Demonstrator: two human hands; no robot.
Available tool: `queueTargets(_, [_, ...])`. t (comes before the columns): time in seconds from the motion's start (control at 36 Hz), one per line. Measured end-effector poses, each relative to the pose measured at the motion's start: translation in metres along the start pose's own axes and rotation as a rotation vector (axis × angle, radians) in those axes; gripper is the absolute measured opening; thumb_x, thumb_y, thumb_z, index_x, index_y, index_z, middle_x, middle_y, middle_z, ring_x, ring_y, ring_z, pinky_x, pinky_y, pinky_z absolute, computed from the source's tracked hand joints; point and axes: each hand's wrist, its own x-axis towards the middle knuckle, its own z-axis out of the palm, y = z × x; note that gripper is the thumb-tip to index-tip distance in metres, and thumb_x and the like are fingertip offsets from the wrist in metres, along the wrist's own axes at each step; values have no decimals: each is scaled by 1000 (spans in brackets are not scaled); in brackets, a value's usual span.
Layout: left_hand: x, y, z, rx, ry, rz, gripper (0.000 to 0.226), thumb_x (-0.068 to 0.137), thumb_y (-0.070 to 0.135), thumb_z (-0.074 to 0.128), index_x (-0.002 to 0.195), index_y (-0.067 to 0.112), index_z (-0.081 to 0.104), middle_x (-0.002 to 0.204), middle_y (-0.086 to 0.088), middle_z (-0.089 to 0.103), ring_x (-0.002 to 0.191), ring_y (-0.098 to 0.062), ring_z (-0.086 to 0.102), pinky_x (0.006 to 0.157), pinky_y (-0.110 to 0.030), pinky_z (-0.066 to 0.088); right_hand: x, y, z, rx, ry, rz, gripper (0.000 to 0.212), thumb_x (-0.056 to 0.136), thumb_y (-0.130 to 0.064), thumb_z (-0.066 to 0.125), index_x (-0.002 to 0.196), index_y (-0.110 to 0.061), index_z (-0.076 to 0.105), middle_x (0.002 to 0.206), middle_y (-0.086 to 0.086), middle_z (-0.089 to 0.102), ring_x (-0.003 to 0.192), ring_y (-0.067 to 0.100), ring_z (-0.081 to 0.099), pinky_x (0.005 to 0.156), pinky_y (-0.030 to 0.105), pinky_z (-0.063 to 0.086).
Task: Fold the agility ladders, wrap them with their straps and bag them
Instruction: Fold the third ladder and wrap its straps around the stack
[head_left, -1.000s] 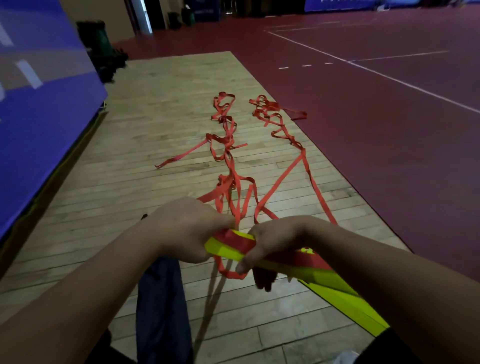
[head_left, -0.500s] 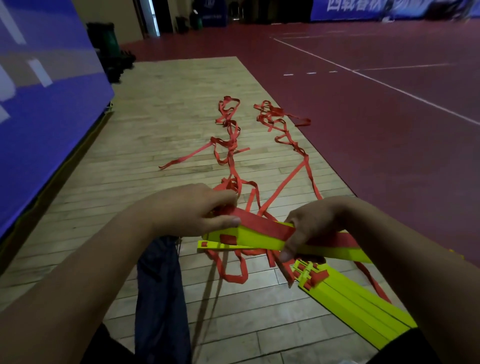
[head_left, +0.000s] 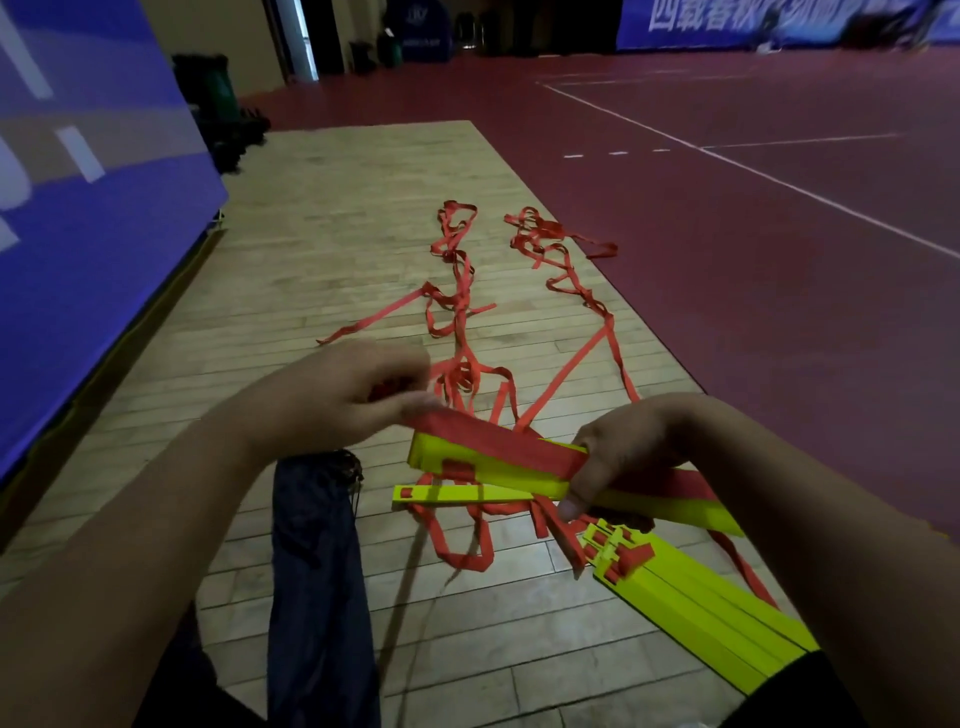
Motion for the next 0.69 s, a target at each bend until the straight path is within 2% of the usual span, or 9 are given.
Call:
queueTargets(0.14, [-9, -23, 2, -450, 71, -155, 51, 76, 82, 54, 111, 46, 60, 80, -12, 58, 70, -15, 57, 67, -27, 50, -7, 0, 0, 76, -17, -153, 17, 86, -25, 76, 79, -12, 68, 69, 13, 59, 57, 24, 60, 64, 32, 54])
queueTargets(0.22, [-8, -25, 14, -666, 55, -199, 69, 80, 76, 57, 136, 35, 55, 74, -6, 54, 66, -14, 52, 65, -23, 48, -7, -2, -1, 90, -22, -208, 33, 77, -34, 77, 81, -4, 61, 66, 13, 59, 55, 24, 60, 62, 31, 54])
queueTargets(0.25, [-6, -22, 19, -723, 44, -202, 79, 81, 76, 56, 137, 20, 56, 71, 0, 50, 64, -13, 48, 64, -25, 44, -7, -3, 0, 94, -30, -226, 34, 77, -35, 76, 80, -4, 60, 64, 12, 60, 54, 24, 60, 61, 31, 54])
queueTargets(0.31, [-1, -19, 26, -824, 13, -214, 89, 78, 80, 57, 114, -1, 62, 70, 1, 46, 63, -15, 40, 64, -31, 37, -7, -5, 1, 104, -29, -268, 37, 77, -36, 75, 80, -3, 59, 63, 11, 60, 54, 23, 60, 61, 31, 54])
queueTargets(0.36, [6, -11, 32, -937, 37, -175, 72, 76, 80, 59, 95, 12, 70, 74, -3, 52, 65, -17, 41, 64, -31, 36, -7, -6, 1, 114, -25, -317, 39, 77, -36, 74, 82, -1, 58, 64, 11, 60, 55, 24, 60, 63, 32, 54])
queueTargets(0.5, [17, 3, 37, -1011, 209, -56, 37, 79, 70, 63, 89, 37, 77, 82, 17, 70, 83, -1, 63, 83, -19, 48, -3, -3, -1, 166, -21, -434, 32, 81, -32, 73, 80, -2, 61, 67, 14, 61, 57, 25, 60, 66, 35, 54])
queueTargets(0.56, [20, 5, 33, -1017, 222, -50, 34, 87, 63, 60, 90, 35, 79, 84, 14, 72, 86, -4, 65, 85, -21, 50, -4, -5, 0, 187, 8, -472, 24, 81, -31, 73, 79, -8, 65, 68, 12, 62, 58, 25, 61, 65, 34, 54])
queueTargets(0.64, [19, 2, 30, -1050, 207, -92, 48, 90, 59, 55, 101, 15, 72, 81, -7, 73, 73, -24, 70, 66, -33, 56, -1, -9, 4, 250, 131, -538, 17, 82, -26, 73, 76, -12, 66, 67, 7, 63, 57, 21, 61, 62, 33, 52])
queueTargets(0.69, [19, -1, 31, -1050, 202, -132, 64, 83, 63, 65, 104, 3, 59, 68, -12, 66, 54, -25, 62, 50, -31, 52, 1, -12, 7, 294, 211, -569, 17, 82, -26, 75, 77, -13, 66, 68, 6, 63, 59, 22, 62, 62, 34, 52])
